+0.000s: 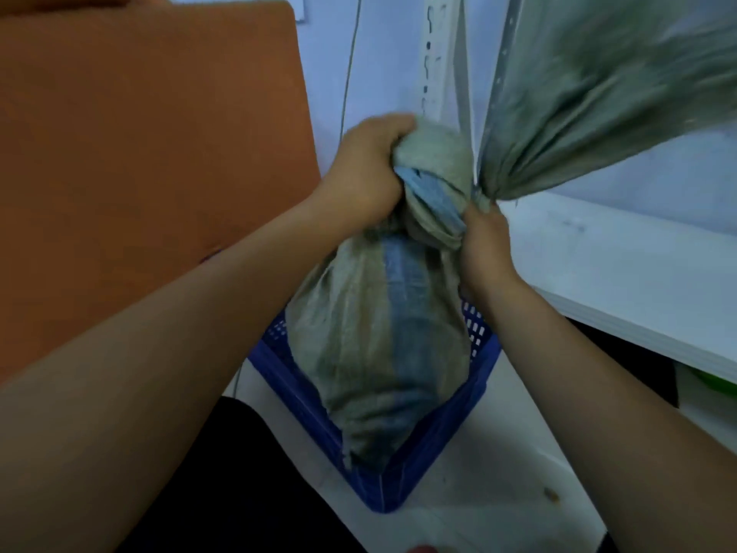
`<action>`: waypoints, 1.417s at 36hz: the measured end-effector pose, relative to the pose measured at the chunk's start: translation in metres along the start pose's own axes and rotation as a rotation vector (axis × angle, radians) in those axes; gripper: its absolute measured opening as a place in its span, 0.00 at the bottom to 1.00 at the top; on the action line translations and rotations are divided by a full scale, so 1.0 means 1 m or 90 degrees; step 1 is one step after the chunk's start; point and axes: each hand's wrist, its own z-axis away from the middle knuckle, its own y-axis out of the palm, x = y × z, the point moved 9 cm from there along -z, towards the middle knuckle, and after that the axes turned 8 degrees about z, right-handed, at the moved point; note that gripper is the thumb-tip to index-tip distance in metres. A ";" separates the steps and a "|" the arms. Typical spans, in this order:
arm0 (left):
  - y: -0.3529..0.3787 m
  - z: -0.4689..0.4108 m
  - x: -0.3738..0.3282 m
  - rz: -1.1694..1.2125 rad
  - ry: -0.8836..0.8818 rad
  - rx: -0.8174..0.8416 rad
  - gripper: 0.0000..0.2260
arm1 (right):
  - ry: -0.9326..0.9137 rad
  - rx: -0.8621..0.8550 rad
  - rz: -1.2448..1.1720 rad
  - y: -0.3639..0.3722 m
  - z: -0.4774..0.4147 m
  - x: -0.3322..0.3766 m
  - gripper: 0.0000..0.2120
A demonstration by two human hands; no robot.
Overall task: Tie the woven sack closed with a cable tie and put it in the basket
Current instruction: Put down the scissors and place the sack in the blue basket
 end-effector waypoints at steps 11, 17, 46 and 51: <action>0.077 0.135 0.151 -0.226 -0.548 0.716 0.15 | 0.381 -0.068 -0.008 -0.040 0.002 -0.100 0.19; 0.083 0.162 0.161 -0.227 -0.716 0.751 0.41 | 0.368 -0.039 -0.032 -0.028 0.004 -0.093 0.19; 0.154 0.248 0.200 0.211 -1.153 0.559 0.36 | 0.286 0.120 -0.366 0.015 0.012 -0.029 0.08; 0.125 0.192 0.285 0.278 -1.061 0.197 0.27 | 0.256 0.157 -0.411 0.027 0.015 -0.014 0.08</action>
